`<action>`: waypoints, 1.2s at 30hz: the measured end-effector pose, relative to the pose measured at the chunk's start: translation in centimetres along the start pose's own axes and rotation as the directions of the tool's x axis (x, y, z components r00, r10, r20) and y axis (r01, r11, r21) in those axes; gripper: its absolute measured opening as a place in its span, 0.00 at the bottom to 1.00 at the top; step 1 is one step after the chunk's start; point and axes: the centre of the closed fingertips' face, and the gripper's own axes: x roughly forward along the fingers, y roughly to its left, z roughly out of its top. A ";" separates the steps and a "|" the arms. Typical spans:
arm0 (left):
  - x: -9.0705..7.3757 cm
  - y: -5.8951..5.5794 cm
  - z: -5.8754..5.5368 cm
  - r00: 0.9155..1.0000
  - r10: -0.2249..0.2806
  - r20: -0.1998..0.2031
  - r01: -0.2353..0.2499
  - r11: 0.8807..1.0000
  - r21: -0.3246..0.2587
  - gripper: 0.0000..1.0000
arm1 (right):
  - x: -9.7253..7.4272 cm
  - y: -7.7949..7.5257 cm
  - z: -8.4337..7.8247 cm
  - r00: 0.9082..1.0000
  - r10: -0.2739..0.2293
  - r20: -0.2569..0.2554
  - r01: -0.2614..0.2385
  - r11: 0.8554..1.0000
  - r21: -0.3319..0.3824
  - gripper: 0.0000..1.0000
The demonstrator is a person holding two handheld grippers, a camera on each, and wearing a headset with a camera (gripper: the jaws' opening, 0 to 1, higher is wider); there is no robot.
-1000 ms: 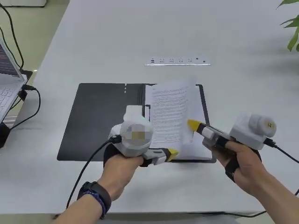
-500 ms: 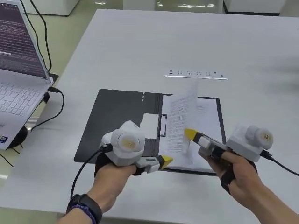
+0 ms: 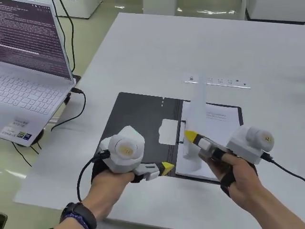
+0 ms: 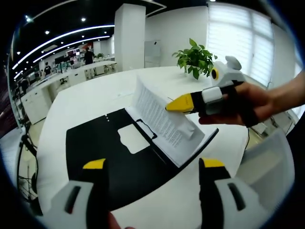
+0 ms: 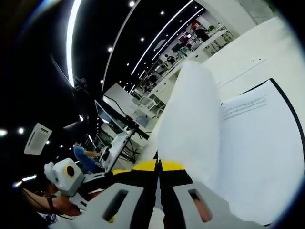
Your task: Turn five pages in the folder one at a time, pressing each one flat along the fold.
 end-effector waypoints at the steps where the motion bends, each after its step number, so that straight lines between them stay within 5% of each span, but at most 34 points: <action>1: -0.3 0.1 -0.4 1.000 0.002 -0.005 -0.002 1.000 0.002 0.77 | 0.4 0.2 -0.3 1.000 0.002 -0.010 -0.002 1.000 0.000 0.00; 6: -1.3 0.9 -1.6 1.000 0.016 -0.017 -0.016 1.000 -0.008 0.77 | 1.7 0.8 -1.2 1.000 0.010 -0.025 -0.009 1.000 0.013 0.00; 19: -3.2 3.6 -1.8 0.998 0.063 0.006 -0.063 0.996 -0.055 0.77 | 4.9 1.3 -3.8 0.998 0.001 -0.070 0.002 0.998 0.056 0.00; 36: -3.8 4.4 -1.4 0.998 0.054 0.023 -0.053 0.997 -0.052 0.77 | 8.6 2.0 -7.1 0.987 -0.018 -0.157 0.029 0.997 0.066 0.00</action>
